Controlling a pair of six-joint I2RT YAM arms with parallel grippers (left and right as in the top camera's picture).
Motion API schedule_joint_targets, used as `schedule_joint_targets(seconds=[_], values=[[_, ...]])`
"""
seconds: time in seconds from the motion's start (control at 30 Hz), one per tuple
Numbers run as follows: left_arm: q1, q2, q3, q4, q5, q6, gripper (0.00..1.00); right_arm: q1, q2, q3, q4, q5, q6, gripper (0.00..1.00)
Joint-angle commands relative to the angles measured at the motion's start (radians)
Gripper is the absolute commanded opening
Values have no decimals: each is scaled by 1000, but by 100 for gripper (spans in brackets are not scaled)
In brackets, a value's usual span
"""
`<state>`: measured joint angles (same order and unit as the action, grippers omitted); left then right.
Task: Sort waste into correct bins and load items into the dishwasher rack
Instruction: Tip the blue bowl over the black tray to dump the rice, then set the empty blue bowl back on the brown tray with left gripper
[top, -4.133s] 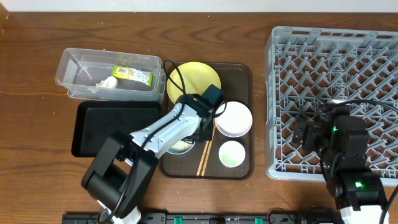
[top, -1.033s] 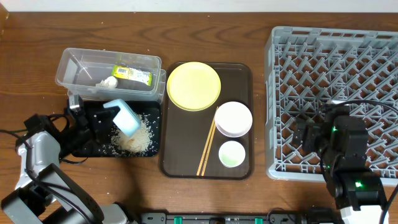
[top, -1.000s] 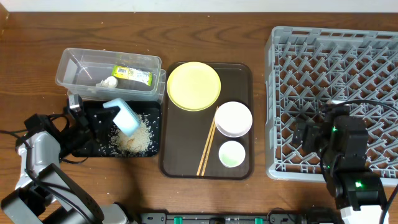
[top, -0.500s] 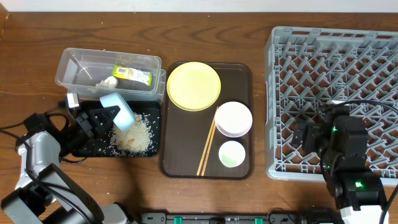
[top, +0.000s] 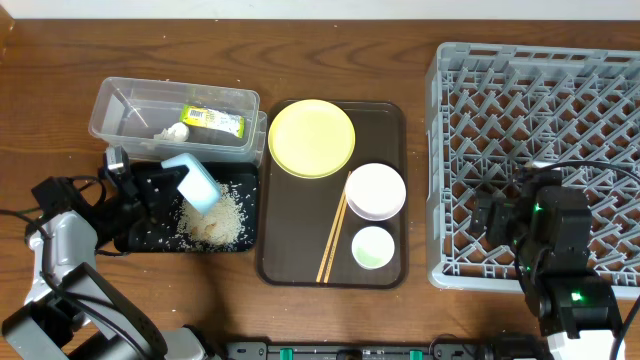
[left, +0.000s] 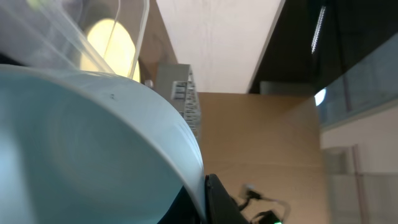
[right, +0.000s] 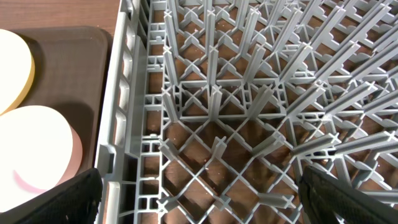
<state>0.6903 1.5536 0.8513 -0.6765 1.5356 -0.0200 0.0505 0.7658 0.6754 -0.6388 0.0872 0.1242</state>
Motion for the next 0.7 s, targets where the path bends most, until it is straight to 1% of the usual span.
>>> schedule_joint_targets(seconds=[0.0, 0.03, 0.2, 0.3, 0.33, 0.4, 0.47, 0.57, 0.67], values=[[5, 8, 0, 1, -87, 113, 6, 7, 0, 22, -2, 13, -5, 99], [5, 8, 0, 0, -97, 113, 6, 7, 0, 22, -2, 13, -5, 99], [-19, -2, 0, -18, -55, 114, 6, 7, 0, 22, -1, 13, -5, 99], [-63, -33, 0, -16, -61, 114, 6, 7, 0, 22, -2, 13, -5, 99], [-87, -50, 1, -16, -83, 114, 6, 7, 0, 22, -2, 13, -5, 99], [-138, -84, 5, -17, -154, 113, 6, 7, 0, 22, -2, 13, -5, 99], [-205, -127, 6, -17, -259, 110, 7, 7, 0, 22, -2, 13, -5, 99], [-327, -195, 10, -12, -436, 82, 6, 7, 0, 22, -1, 13, -5, 99], [-470, -253, 11, 25, -592, 42, 6, 7, 0, 22, -1, 13, -5, 99]])
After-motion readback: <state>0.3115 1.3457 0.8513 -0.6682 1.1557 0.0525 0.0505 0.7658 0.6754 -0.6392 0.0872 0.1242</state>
